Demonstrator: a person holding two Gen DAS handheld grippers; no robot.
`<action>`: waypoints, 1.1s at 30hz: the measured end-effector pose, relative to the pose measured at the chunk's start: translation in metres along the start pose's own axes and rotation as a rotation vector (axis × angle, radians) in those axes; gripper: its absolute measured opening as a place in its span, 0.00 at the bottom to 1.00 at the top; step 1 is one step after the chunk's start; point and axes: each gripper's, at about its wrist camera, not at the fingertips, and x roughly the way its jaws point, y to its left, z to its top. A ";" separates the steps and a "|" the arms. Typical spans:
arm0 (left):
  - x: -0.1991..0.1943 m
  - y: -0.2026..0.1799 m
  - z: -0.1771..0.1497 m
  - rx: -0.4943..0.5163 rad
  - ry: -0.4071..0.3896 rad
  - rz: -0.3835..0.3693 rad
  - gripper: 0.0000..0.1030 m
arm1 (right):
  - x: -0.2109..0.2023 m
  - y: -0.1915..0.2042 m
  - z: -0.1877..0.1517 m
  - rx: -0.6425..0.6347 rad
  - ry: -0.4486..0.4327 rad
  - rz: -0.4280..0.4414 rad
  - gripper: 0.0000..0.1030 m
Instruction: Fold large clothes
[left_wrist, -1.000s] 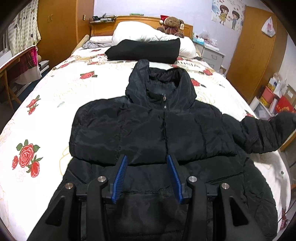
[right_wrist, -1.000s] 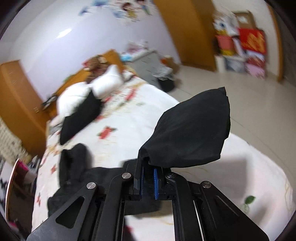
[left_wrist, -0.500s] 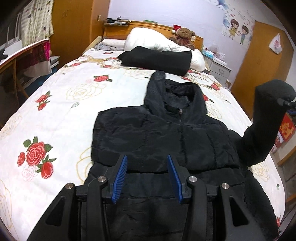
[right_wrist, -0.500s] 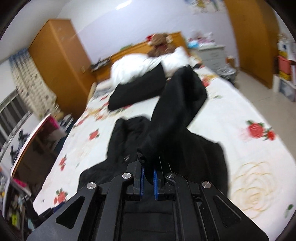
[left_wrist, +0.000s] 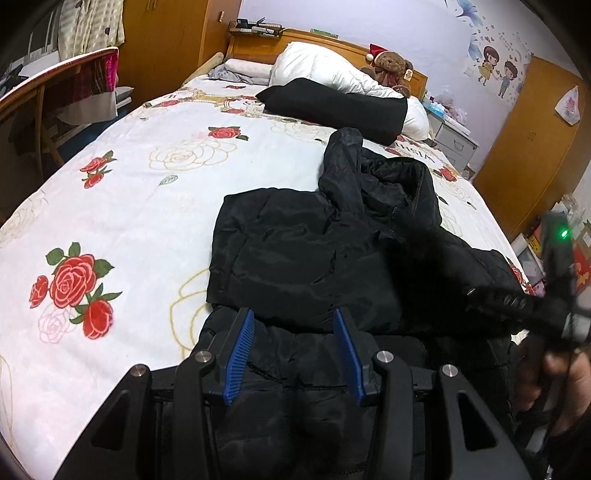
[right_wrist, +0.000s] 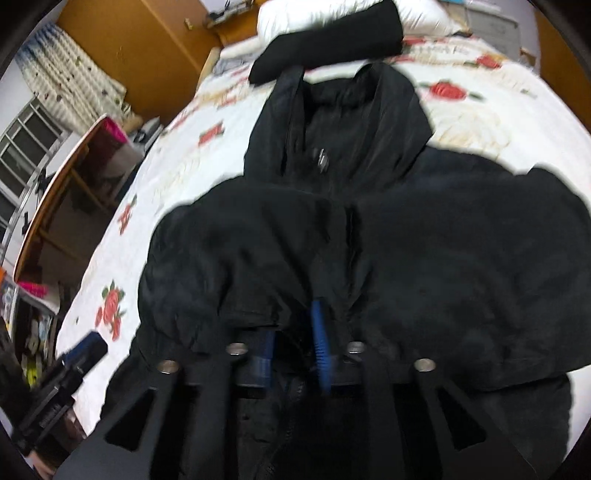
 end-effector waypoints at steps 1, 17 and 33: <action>0.001 -0.001 0.001 -0.002 0.002 -0.006 0.45 | 0.000 0.004 -0.003 -0.006 0.002 0.004 0.29; 0.072 -0.074 0.039 -0.014 0.175 -0.196 0.73 | -0.135 -0.090 -0.013 0.078 -0.267 -0.024 0.66; 0.121 -0.065 0.025 0.027 0.138 -0.051 0.09 | -0.031 -0.137 -0.021 0.059 -0.127 -0.219 0.23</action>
